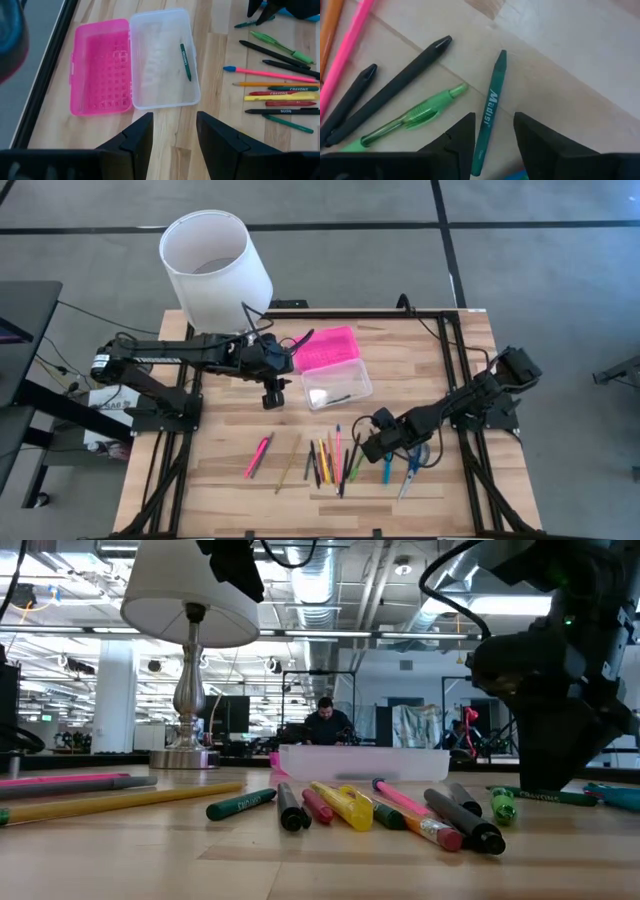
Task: Pick & place school supplies into a supply box
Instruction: Put the top right green crayon into the pink supply box
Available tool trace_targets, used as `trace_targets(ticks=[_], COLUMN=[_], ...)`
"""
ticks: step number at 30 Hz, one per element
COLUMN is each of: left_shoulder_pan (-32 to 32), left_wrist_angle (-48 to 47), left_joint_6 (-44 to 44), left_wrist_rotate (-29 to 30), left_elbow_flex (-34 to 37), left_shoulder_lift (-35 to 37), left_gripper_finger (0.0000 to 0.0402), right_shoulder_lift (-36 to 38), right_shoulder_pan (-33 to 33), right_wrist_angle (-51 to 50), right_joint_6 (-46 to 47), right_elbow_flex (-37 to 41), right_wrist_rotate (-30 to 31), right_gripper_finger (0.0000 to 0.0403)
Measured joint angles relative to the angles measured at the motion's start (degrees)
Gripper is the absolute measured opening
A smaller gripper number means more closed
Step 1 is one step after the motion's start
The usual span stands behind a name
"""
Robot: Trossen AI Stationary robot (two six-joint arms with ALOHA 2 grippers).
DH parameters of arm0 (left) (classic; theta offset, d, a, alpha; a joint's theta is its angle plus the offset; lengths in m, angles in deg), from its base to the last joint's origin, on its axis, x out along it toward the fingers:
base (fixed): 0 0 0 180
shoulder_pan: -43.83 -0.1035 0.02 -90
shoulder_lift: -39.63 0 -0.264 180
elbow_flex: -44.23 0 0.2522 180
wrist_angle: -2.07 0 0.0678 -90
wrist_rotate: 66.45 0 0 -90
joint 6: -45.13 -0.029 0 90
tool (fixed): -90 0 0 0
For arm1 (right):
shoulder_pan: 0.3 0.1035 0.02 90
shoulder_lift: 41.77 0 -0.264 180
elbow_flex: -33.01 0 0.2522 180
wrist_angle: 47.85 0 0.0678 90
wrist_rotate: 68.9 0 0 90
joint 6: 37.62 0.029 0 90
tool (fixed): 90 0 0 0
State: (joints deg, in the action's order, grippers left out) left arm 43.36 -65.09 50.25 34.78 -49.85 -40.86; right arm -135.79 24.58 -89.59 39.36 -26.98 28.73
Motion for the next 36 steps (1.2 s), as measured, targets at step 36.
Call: trace_targets(ticks=[36], left_shoulder_pan=[6.4], left_wrist_angle=[-14.3], left_joint_6=[11.2], left_wrist_rotate=[7.2], left_elbow_flex=[0.0], left_shoulder_lift=[0.0], left_gripper_finger=[0.0146], right_shoulder_lift=[0.0], right_shoulder_pan=[-15.4], right_wrist_angle=[-9.9], right_joint_6=[-19.5], right_elbow_flex=[0.1], right_wrist_rotate=[-5.1], right_gripper_finger=[0.0010])
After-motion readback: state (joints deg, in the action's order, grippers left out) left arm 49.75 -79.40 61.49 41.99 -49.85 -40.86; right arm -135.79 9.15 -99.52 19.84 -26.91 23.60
